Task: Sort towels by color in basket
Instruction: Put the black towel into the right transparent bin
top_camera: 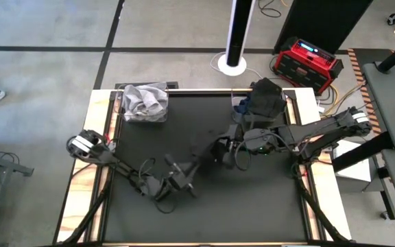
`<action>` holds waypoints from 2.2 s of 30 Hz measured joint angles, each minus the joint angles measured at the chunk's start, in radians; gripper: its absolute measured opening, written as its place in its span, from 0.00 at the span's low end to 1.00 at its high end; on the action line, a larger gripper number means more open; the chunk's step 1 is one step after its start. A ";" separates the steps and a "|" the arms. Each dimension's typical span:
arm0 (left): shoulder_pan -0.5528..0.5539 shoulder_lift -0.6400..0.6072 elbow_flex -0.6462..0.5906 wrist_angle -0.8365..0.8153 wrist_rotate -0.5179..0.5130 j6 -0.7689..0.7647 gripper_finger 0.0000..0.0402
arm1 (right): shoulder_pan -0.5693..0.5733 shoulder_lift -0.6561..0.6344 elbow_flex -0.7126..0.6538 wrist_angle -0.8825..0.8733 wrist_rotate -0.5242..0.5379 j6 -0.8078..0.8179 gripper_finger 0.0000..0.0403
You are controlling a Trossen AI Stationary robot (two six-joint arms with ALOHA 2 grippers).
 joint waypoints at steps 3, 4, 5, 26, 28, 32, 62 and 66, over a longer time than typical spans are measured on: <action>-0.018 -0.014 0.000 0.017 -0.027 0.079 0.03 | 0.000 0.000 0.000 -0.015 -0.008 -0.002 0.02; -0.022 -0.021 0.000 0.019 -0.034 0.098 0.04 | 0.000 0.000 0.000 -0.016 -0.013 -0.003 0.02; -0.024 -0.027 0.000 0.021 -0.051 0.111 0.04 | 0.000 0.000 0.000 -0.015 -0.033 -0.006 0.02; -0.120 -0.126 -0.032 0.026 -0.084 0.142 0.02 | 0.061 0.010 -0.029 -0.004 -0.348 -0.112 0.02; -0.120 -0.124 -0.032 0.026 -0.084 0.117 0.02 | 0.067 0.010 -0.030 -0.007 -0.348 -0.116 0.02; -0.127 -0.120 -0.034 0.018 -0.091 0.095 0.02 | 0.068 0.010 -0.041 -0.011 -0.347 -0.113 0.02; -0.227 -0.119 -0.045 0.008 -0.305 0.084 0.61 | 0.068 0.010 -0.082 -0.004 -0.231 0.030 0.02; -0.252 -0.119 -0.045 0.001 -0.161 0.084 0.62 | 0.068 0.010 -0.082 -0.004 -0.231 0.030 0.02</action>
